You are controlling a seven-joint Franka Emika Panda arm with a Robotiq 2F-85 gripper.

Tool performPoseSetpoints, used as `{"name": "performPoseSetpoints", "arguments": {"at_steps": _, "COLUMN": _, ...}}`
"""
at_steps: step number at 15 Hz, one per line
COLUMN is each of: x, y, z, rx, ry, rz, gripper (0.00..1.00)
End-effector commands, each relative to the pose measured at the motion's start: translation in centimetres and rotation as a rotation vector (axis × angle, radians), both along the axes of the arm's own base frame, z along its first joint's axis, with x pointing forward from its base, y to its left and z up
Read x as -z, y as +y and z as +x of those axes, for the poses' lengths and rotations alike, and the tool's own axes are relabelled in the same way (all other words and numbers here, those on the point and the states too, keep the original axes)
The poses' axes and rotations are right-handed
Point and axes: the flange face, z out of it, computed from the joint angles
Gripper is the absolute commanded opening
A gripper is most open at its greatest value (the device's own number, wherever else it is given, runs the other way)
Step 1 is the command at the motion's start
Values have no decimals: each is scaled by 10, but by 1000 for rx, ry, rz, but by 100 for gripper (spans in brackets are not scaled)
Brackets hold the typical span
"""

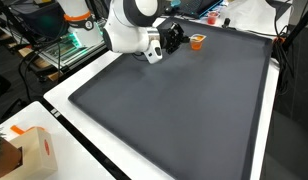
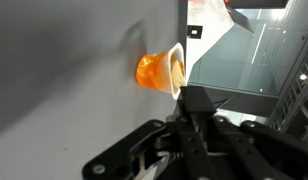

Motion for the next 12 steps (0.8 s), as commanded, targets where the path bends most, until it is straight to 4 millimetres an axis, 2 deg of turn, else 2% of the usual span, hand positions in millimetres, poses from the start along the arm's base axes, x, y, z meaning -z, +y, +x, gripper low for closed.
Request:
{"name": "performPoseSetpoints", "arguments": {"at_steps": 1, "x": 5, "y": -6, "z": 0, "rx": 18, "ry": -29, "rz": 45, "gripper": 3}}
{"name": "performPoseSetpoints", "arguments": {"at_steps": 5, "x": 6, "y": -9, "z": -1, "rx": 14, "ry": -35, "rz": 70, "gripper": 3}}
{"name": "performPoseSetpoints", "arguments": {"at_steps": 7, "x": -1, "y": -12, "z": -2, "rx": 14, "ry": -46, "rz": 77, "gripper": 3}}
{"name": "performPoseSetpoints", "arguments": {"at_steps": 12, "x": -38, "y": -20, "z": 0, "rx": 5, "ry": -94, "rz": 63, "gripper": 3}}
